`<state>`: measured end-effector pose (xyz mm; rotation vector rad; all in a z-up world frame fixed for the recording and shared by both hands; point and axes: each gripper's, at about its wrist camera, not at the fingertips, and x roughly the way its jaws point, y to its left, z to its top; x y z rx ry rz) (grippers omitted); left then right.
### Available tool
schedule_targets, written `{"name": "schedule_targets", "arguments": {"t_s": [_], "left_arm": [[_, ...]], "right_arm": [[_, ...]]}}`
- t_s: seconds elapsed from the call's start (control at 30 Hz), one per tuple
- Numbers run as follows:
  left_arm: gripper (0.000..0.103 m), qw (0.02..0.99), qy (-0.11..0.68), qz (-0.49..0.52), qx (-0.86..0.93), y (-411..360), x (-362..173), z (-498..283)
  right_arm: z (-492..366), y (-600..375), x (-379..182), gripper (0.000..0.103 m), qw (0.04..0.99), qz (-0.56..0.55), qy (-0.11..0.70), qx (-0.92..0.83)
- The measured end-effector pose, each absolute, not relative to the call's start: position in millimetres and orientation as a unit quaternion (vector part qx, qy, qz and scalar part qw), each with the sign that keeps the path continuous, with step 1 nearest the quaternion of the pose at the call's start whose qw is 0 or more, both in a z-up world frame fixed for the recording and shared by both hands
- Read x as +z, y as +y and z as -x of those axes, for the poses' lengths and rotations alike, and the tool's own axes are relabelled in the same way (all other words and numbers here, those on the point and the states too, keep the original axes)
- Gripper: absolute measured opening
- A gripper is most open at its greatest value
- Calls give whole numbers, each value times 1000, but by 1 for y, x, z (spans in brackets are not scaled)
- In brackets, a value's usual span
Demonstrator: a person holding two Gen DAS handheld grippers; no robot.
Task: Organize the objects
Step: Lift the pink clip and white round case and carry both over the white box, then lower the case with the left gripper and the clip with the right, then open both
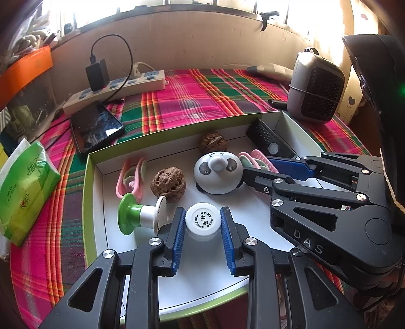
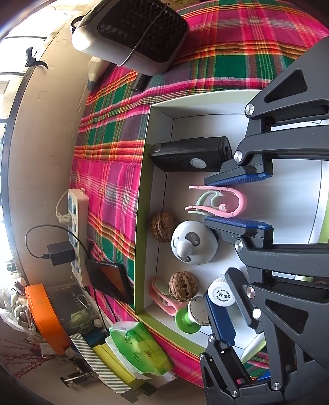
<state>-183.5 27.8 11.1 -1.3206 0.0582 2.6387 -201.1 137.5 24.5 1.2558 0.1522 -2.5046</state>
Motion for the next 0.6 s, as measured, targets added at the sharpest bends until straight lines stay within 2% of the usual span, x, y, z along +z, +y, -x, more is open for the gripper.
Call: {"name": "schedule_targets", "arguments": {"t_s": [0.6], "left_arm": [[26,89,21,447,890,27,11,183]], "right_arm": [[201,137,24,25,164,-442,57,-880]]}}
